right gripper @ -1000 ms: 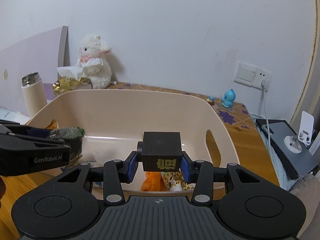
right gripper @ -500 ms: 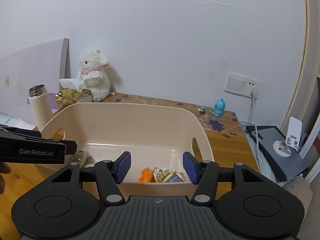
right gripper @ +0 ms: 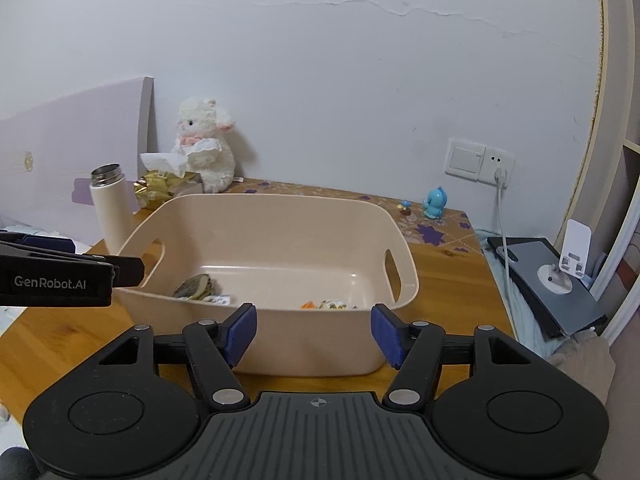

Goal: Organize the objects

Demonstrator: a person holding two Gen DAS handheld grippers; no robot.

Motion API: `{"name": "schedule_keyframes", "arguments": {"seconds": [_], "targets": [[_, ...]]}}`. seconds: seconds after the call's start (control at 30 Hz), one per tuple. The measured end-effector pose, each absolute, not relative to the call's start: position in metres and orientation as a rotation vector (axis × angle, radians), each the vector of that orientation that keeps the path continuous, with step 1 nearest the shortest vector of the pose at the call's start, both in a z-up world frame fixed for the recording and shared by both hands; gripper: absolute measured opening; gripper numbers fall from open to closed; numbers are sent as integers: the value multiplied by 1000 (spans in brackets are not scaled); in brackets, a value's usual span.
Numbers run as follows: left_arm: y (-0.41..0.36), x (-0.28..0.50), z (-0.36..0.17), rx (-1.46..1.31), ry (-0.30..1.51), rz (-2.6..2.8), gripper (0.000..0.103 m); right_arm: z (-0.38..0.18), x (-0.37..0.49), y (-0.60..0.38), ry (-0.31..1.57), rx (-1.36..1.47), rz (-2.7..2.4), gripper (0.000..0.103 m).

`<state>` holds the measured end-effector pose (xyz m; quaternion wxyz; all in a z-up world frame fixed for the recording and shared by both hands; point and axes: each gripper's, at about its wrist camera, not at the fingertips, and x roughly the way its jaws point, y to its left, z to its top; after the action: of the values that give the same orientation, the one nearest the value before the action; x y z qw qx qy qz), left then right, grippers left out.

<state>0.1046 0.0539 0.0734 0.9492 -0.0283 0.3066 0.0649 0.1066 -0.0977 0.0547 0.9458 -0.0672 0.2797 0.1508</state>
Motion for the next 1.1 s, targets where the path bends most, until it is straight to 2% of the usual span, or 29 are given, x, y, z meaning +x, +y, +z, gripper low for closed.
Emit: {"name": "schedule_keyframes", "arguments": {"seconds": [0.9,1.1], "targets": [[27,7,95,-44,604,101,80,70,15,-128,552,-96,315,73],[27,-7,99,-52,600,92,83,75,-1,-130,531,-76,327,74]]}}
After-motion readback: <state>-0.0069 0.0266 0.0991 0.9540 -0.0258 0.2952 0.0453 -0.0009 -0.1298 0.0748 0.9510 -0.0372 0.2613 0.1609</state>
